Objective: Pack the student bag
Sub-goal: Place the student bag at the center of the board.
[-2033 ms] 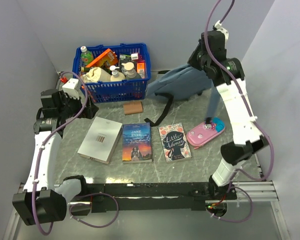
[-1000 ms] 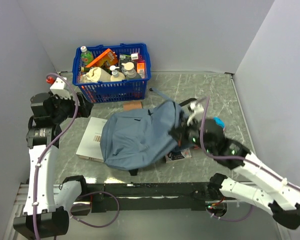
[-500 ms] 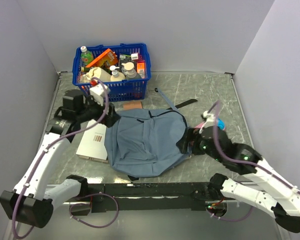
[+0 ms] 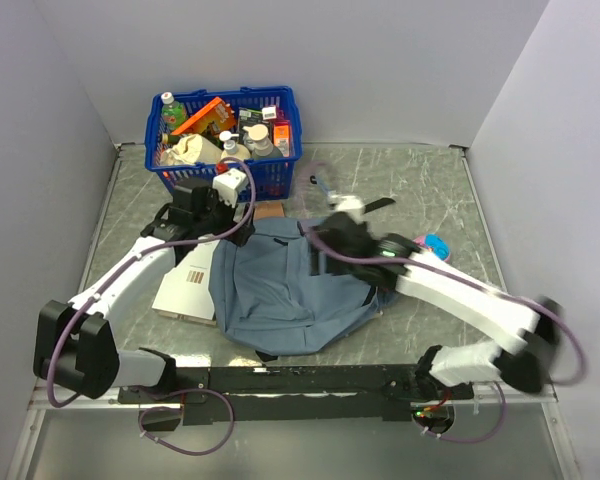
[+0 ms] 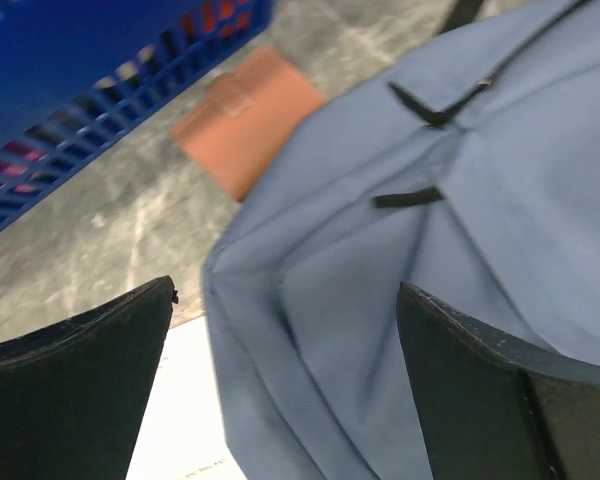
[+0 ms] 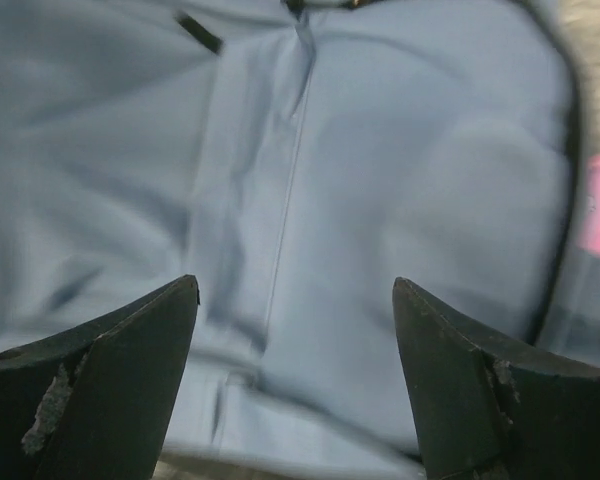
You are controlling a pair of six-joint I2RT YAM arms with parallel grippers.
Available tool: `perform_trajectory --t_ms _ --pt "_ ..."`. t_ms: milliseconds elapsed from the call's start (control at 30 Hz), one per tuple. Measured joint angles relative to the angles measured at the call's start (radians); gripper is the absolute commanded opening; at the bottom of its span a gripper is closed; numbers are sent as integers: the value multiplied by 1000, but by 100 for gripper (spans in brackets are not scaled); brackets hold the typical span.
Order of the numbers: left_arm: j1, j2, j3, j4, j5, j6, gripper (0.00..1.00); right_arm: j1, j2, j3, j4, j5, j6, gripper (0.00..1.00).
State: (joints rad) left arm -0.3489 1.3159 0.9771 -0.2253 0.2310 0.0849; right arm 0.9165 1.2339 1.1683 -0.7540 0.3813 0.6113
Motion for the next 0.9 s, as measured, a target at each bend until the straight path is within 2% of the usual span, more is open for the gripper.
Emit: perform_trajectory --t_ms 133,233,400,600,767,833,900 --pt "3 -3 -57 84 -89 -21 84 29 240 49 38 34 -32 79" --pt "44 -4 -111 152 -127 -75 87 43 313 51 87 60 -45 77" --pt "150 -4 -142 161 -108 -126 92 60 393 79 179 97 -60 76" --pt "146 -65 -212 154 -21 -130 93 66 526 154 228 137 -67 66" --pt "145 -89 -243 146 19 -131 99 67 610 191 237 169 -61 61" --pt "145 -89 -253 146 23 -130 99 67 626 192 237 173 -54 59" --pt "145 -85 -263 145 23 -126 95 68 632 192 239 177 -46 58"
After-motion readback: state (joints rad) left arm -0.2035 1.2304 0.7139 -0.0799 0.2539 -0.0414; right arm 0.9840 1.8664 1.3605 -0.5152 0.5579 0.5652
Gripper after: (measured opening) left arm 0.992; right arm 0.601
